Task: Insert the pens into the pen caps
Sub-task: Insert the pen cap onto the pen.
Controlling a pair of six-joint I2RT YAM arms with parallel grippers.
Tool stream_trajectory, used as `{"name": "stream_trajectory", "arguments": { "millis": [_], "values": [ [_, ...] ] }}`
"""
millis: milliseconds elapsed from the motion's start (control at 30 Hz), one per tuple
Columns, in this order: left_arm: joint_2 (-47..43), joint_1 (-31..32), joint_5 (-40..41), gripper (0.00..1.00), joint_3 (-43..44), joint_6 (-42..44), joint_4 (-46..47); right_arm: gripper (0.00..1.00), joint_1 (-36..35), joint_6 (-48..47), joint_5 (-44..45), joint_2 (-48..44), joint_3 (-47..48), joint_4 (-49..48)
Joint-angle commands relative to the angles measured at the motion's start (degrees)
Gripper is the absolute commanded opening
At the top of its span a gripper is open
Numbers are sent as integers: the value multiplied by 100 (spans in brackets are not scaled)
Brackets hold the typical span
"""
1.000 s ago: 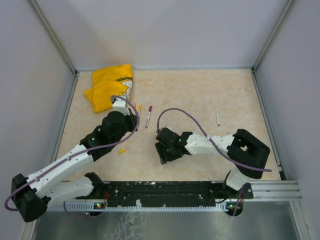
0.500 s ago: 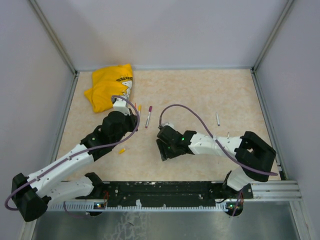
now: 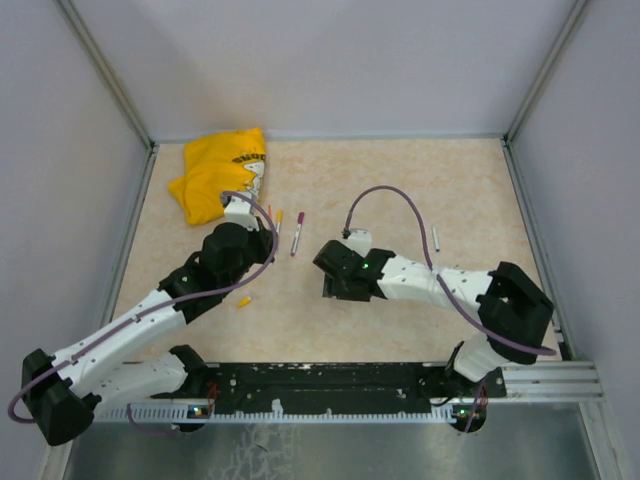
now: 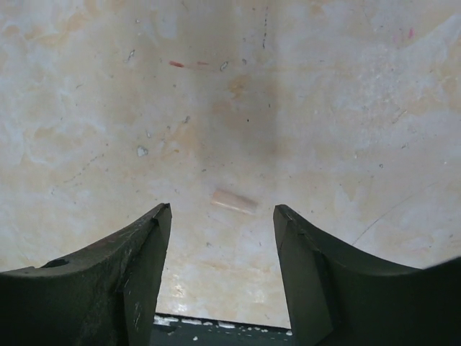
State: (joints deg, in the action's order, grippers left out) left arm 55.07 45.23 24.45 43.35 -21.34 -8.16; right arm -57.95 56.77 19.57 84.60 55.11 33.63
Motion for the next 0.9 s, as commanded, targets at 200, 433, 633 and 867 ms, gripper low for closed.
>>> {"name": "stream_trajectory", "arguments": {
  "millis": [200,433,633,867],
  "values": [
    [-219,-22,157,0,-33,111,8,60,-104,1268,423,1215,1103,1121],
    [-234,-24,175,0,-55,111,-1,61,-102,1302,300,1451,1182,1109],
    [-225,-28,200,0,-64,108,-2,60,-102,1270,109,1601,1133,1091],
    [-144,-23,157,0,-58,113,42,58,-102,1114,-137,1629,1046,910]
  ]
}}
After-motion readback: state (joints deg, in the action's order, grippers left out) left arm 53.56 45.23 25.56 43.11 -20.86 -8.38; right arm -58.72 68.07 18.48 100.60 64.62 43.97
